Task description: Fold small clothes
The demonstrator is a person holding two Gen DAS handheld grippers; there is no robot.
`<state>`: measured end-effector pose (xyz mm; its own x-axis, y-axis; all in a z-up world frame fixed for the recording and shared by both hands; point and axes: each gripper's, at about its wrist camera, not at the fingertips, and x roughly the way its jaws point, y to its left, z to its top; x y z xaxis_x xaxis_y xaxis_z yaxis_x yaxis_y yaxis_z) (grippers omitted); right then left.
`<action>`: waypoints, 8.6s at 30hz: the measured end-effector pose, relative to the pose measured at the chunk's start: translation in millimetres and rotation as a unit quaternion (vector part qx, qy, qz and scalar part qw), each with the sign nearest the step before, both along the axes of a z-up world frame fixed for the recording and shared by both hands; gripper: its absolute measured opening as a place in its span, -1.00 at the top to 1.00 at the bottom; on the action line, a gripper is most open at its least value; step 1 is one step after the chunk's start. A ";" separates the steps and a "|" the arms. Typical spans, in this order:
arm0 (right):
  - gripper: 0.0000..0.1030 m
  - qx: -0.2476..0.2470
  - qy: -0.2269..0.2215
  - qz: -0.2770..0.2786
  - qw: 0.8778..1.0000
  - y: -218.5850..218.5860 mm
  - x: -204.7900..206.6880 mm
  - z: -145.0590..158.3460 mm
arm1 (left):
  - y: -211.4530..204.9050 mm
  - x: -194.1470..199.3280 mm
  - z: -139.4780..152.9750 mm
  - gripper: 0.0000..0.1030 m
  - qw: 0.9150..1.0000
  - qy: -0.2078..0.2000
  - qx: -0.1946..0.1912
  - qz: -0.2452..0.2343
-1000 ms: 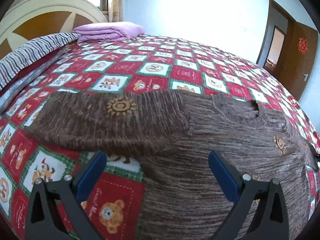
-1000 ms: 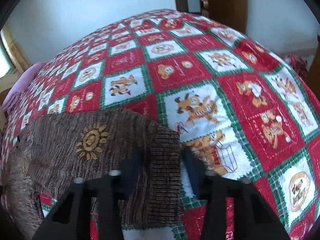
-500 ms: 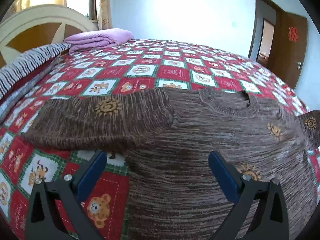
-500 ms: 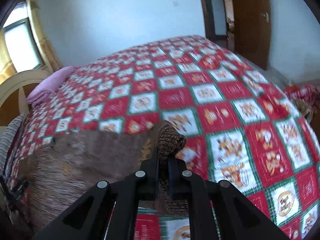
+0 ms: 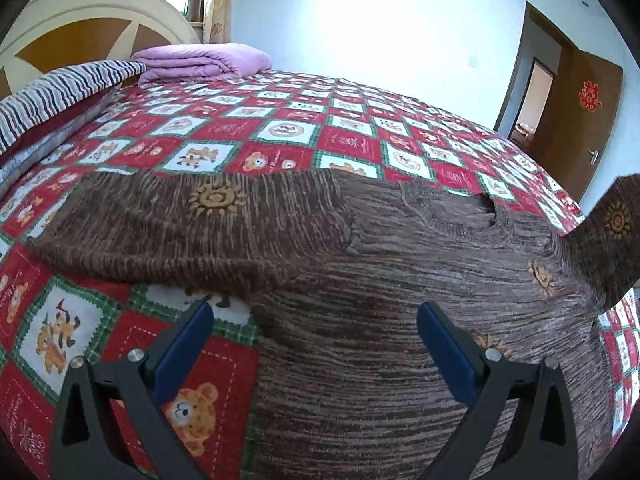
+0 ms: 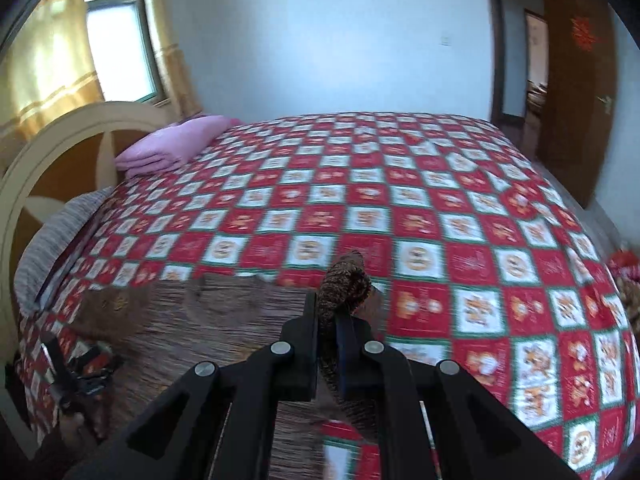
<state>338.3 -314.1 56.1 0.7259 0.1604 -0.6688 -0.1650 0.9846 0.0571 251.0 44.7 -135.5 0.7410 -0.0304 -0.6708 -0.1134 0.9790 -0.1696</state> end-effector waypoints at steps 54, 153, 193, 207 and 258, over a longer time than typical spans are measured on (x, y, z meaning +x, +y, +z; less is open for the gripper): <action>-0.47 0.312 -0.017 -0.039 0.949 -60.0 -71.8 -195.2 | -178.9 67.6 0.2 0.78 0.978 0.077 0.033 -0.193; -0.60 -0.008 0.071 0.204 0.976 197.2 23.7 -227.3 | 224.3 -15.5 -21.6 -0.03 0.956 0.033 -0.218 0.194; -0.60 0.077 0.038 0.170 0.982 165.0 14.8 -179.9 | 186.9 12.4 84.3 0.84 0.978 -0.069 -0.149 0.132; -0.60 0.149 -0.014 0.129 0.980 84.9 -30.0 -125.3 | 75.4 40.7 137.9 0.84 0.989 -0.100 -0.109 0.023; -0.40 -0.080 0.108 0.201 0.970 232.9 13.4 -197.3 | 0.7 33.1 -10.6 -0.41 0.980 0.044 0.191 -0.013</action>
